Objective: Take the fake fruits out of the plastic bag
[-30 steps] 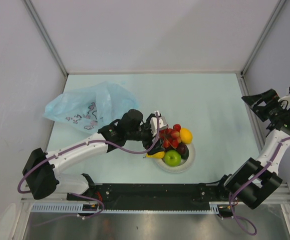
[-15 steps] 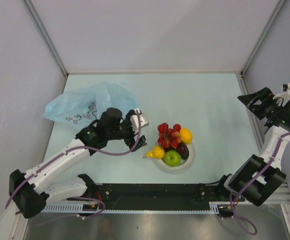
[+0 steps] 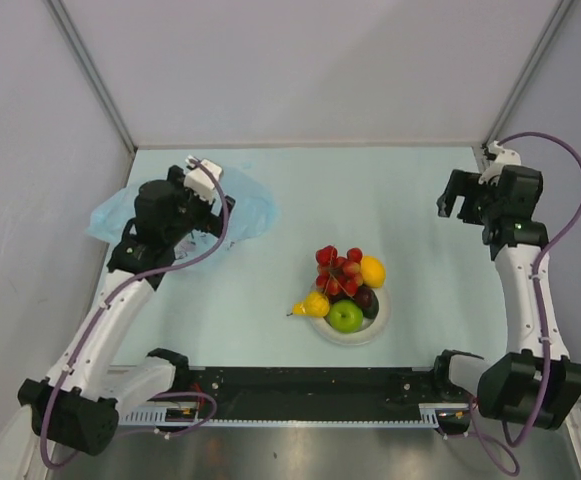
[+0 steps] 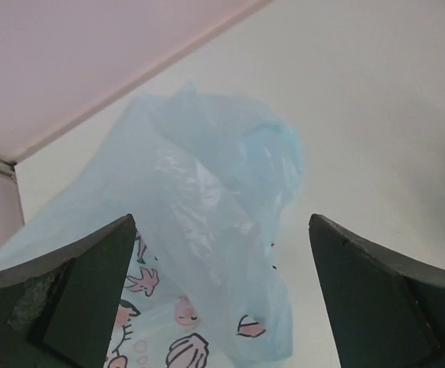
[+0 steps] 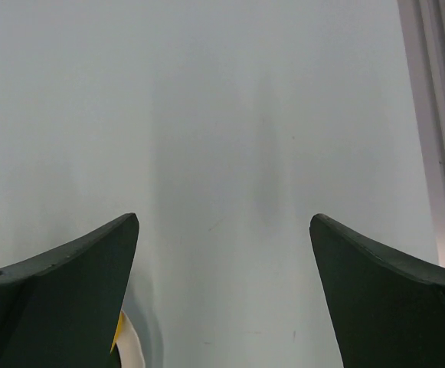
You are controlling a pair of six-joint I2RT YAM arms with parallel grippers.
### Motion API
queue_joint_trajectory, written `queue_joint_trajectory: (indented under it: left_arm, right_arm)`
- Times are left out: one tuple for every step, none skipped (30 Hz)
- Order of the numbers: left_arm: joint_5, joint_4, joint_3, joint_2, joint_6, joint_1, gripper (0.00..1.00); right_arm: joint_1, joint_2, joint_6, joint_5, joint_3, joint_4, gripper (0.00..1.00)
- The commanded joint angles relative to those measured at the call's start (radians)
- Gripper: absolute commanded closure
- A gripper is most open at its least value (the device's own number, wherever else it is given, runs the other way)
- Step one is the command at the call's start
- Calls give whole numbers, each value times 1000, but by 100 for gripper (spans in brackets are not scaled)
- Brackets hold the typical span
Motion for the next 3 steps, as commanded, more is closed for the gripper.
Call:
queue_joint_trajectory:
  left_arm:
    - [-27,26,29,-42,1,46,0]
    - [-27,20,26,-50,11,61,0]
    - [-25,4,24,-56,22,68,0]
  right_arm:
    - [47,7,-54,30,37,-49,0]
    - [52,8,-45,23,35,-46,0]
    - [56,1,-40,-6,35,-41,0]
